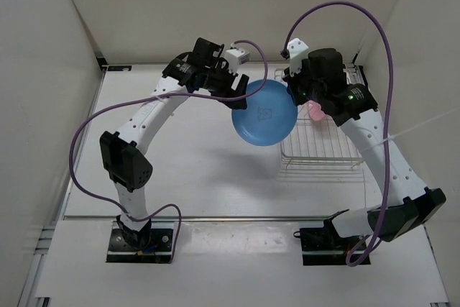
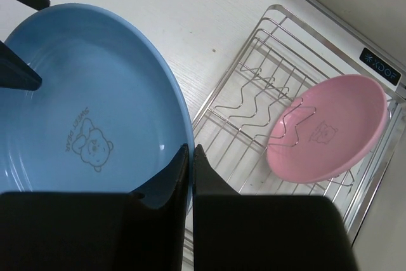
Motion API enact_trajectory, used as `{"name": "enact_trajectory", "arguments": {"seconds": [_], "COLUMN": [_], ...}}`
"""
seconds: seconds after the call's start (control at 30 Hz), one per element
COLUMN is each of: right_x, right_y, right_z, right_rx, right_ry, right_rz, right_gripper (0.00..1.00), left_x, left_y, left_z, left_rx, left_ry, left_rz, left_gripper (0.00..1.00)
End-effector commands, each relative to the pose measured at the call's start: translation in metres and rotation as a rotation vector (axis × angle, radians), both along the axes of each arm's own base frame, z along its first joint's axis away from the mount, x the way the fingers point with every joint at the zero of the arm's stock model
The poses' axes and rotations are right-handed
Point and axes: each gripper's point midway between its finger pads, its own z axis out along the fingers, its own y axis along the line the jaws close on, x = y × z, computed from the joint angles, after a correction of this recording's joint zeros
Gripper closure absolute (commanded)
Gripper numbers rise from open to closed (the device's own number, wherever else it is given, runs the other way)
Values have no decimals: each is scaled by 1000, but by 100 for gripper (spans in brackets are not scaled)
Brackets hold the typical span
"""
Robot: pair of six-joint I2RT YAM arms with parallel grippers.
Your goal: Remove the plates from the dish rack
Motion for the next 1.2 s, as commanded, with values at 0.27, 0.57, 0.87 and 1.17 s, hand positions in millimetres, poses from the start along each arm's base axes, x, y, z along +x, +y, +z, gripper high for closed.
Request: {"name": "enact_trajectory", "arguments": {"seconds": [0.27, 0.57, 0.87, 1.17], "right_x": [-9, -14, -1, 30], "right_y": [2, 4, -19, -87], "right_z": [24, 30, 29, 27], "right_rx": [51, 65, 70, 75], "right_ry": [-58, -63, -92, -115], "right_rz": [25, 43, -79, -364], "right_gripper": [100, 100, 56, 15], "left_x": [-10, -15, -15, -18], "left_y": [-15, -20, 3, 93], "left_z": [37, 24, 3, -85], "left_rx": [-41, -18, 39, 125], "left_ry": [-87, -63, -48, 126], "left_rz": [-44, -55, 85, 251], "left_gripper": [34, 89, 89, 89]}}
